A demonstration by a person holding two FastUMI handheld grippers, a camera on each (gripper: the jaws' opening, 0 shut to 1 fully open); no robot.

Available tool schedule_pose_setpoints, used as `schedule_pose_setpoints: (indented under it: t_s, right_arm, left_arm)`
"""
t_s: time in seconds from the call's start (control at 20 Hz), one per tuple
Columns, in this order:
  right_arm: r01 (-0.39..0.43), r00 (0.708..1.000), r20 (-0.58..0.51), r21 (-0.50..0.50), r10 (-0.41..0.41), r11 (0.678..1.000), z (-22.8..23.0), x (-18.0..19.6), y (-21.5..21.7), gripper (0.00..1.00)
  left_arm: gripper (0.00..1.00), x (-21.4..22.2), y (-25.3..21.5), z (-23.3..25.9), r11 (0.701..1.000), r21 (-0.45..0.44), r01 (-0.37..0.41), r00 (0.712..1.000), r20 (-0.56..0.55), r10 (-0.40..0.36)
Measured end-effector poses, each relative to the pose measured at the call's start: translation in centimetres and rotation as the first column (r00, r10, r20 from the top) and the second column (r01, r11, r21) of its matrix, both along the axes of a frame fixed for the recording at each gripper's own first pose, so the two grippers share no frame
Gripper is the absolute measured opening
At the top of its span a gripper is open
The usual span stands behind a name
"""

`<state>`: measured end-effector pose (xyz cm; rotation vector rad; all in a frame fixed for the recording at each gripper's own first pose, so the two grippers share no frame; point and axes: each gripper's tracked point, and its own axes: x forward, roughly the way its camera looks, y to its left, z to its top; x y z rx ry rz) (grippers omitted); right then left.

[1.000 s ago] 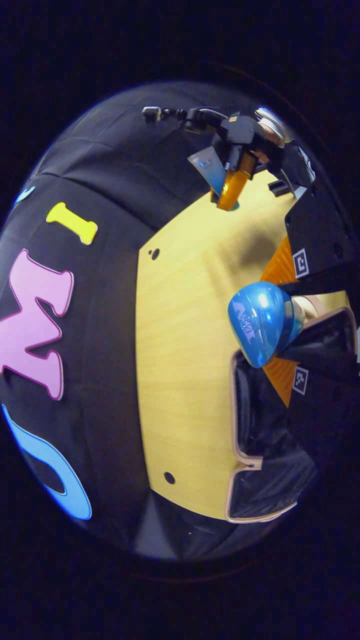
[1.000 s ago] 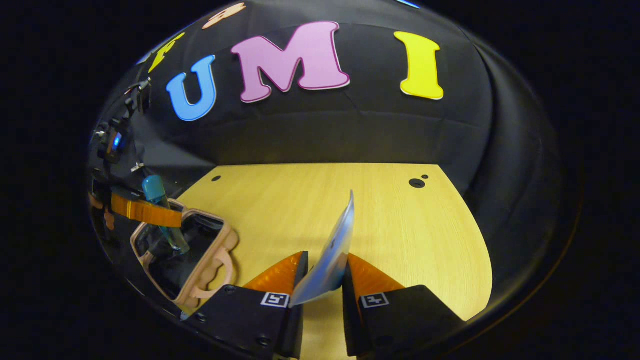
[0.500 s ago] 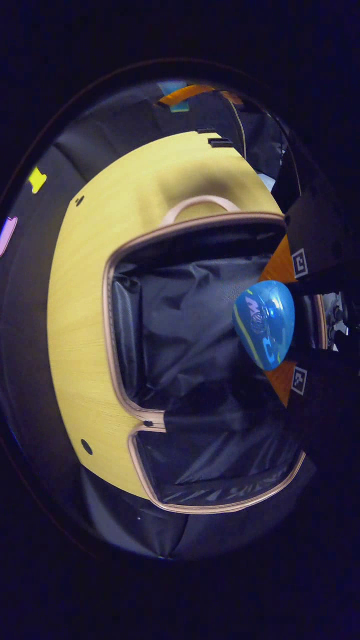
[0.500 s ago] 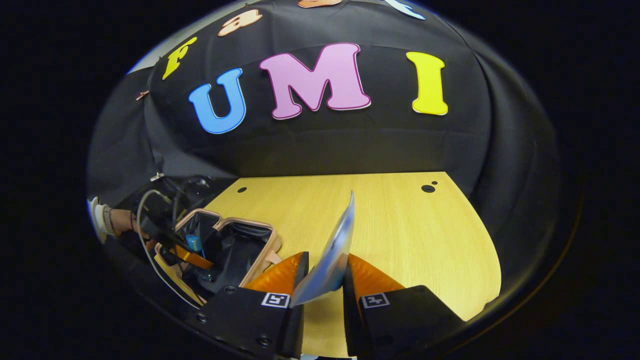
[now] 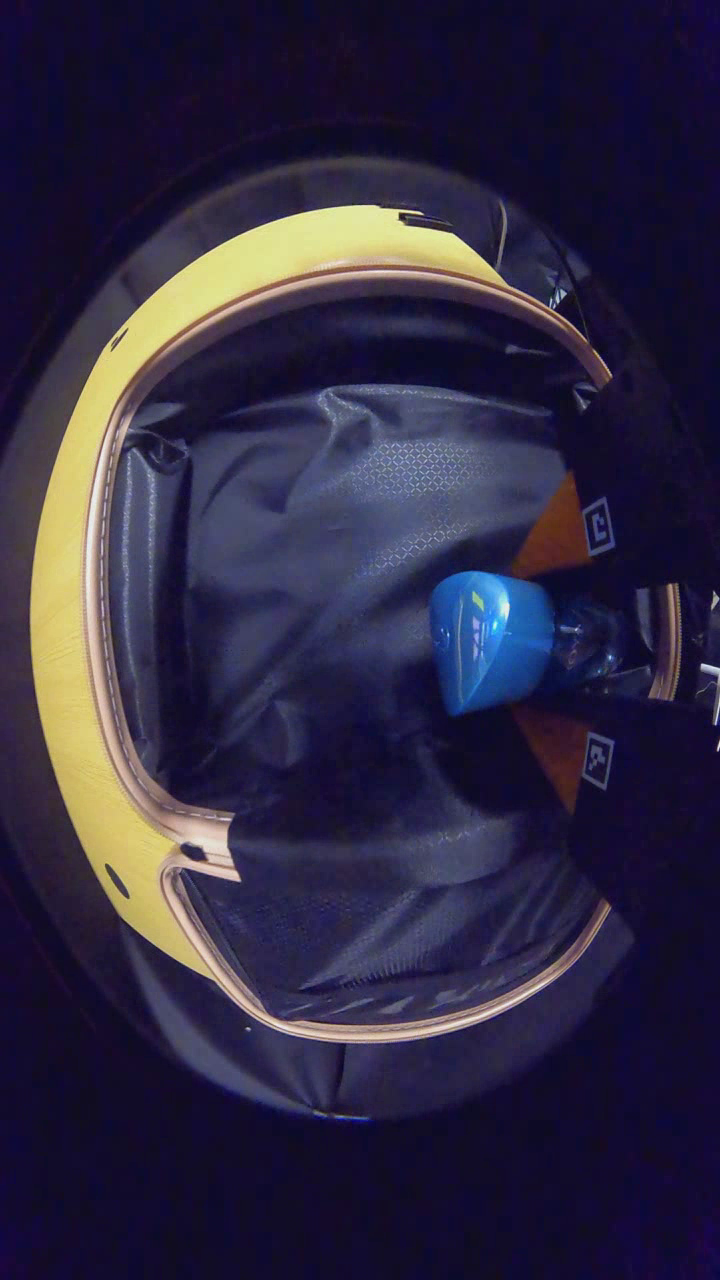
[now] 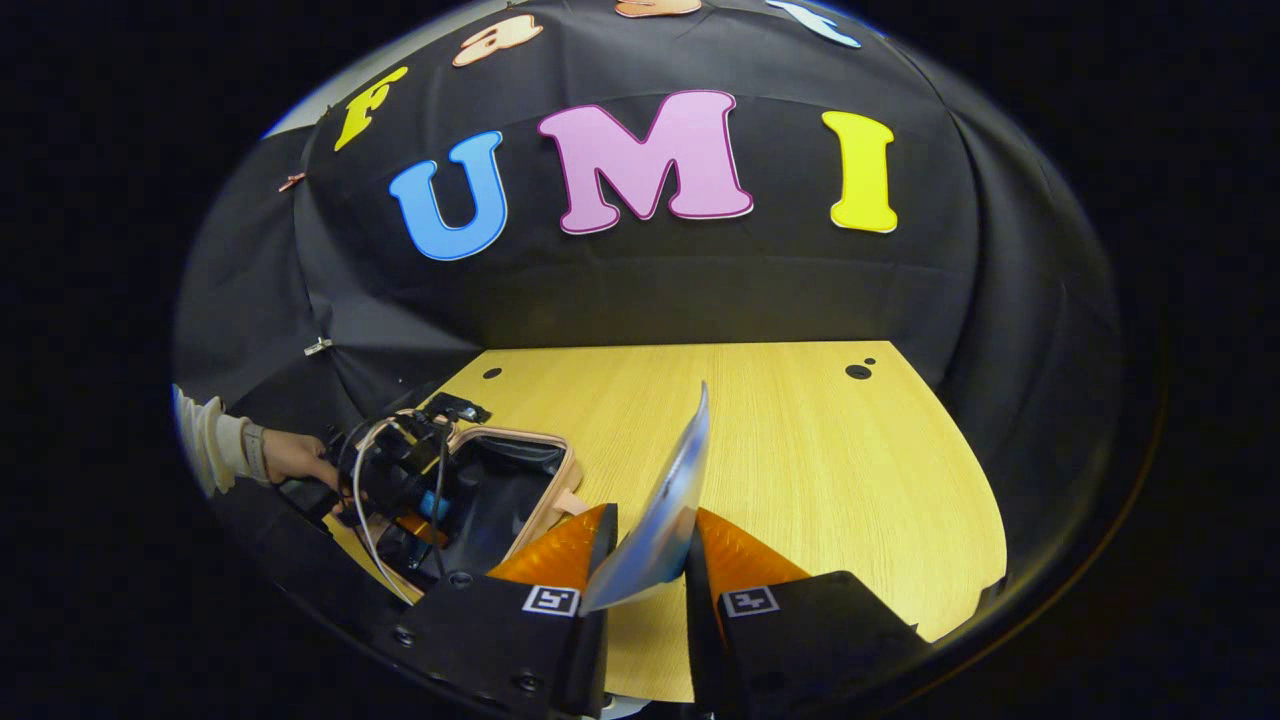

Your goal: First open the suitcase, pack the skin care products into it, and then close the suitcase.

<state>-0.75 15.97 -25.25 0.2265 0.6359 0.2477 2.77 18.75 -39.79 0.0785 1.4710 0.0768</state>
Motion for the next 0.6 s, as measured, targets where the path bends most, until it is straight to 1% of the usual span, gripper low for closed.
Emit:
schedule_pose_setpoints:
  t_s: [0.05, 0.1, 0.15, 0.2, 0.25, 0.35, 0.4, 0.45, 0.5, 0.55, 0.6]
  right_arm:
    - [-0.005, 1.0, -0.002, -0.002, 0.005, 1.0, 0.0, -0.1, 0.3, 0.36]
    - [-0.015, 1.0, -0.001, -0.005, 0.015, 1.0, 0.1, -0.1, 0.8, 0.36]
    - [-0.021, 1.0, 0.0, -0.008, 0.021, 1.0, -0.1, 0.0, 1.1, 0.29]
    - [-0.029, 1.0, -0.002, -0.013, 0.029, 1.0, -0.2, 0.0, 1.5, 0.36]
    - [-0.035, 0.999, -0.007, -0.017, 0.035, 0.999, -0.4, 0.0, 1.9, 0.37]
    - [-0.053, 0.998, -0.019, -0.014, 0.053, 0.998, -0.8, 0.3, 2.9, 0.37]
    - [-0.066, 0.998, -0.025, -0.011, 0.066, 0.998, -0.9, 0.4, 3.5, 0.37]
    - [-0.082, 0.996, -0.03, -0.005, 0.081, 0.997, -0.9, 0.5, 4.3, 0.37]
    - [-0.101, 0.994, -0.04, 0.002, 0.101, 0.995, -1.0, 0.6, 5.2, 0.36]
    - [-0.126, 0.99, -0.055, 0.017, 0.127, 0.992, -1.2, 0.7, 6.2, 0.36]
    - [-0.155, 0.984, -0.079, 0.039, 0.158, 0.987, -1.6, 0.7, 7.7, 0.36]
  left_arm:
    - [0.49, 0.2, 0.0, 0.1, 1.0, 0.005, -0.001, 1.0, -0.005, 0.001]
    - [0.5, 0.5, 0.0, 0.0, 1.0, 0.006, 0.014, 1.0, 0.003, -0.014]
    - [0.5, 0.3, 0.2, 0.0, 1.0, 0.009, 0.01, 1.0, 0.0, -0.01]
    - [0.51, 0.0, 0.1, 0.1, 1.0, 0.006, 0.0, 1.0, -0.007, 0.0]
    - [0.52, 0.0, -0.1, 0.0, 1.0, -0.012, -0.008, 1.0, 0.002, 0.008]
    - [0.64, 0.1, -1.0, 1.2, 0.999, -0.041, -0.02, 0.999, 0.024, 0.021]
    - [0.75, 0.3, -1.4, 2.0, 0.998, -0.062, -0.016, 0.998, 0.059, 0.02]
    - [0.8, 0.9, -2.2, 3.1, 0.995, -0.102, -0.001, 0.994, 0.105, 0.011]
    - [0.87, 1.7, -3.1, 4.4, 0.987, -0.16, 0.023, 0.986, 0.167, 0.004]
    - [0.87, 2.5, -4.0, 6.0, 0.974, -0.221, 0.048, 0.973, 0.232, 0.004]
    - [0.86, 3.2, -4.1, 7.8, 0.963, -0.263, 0.066, 0.955, 0.295, 0.015]
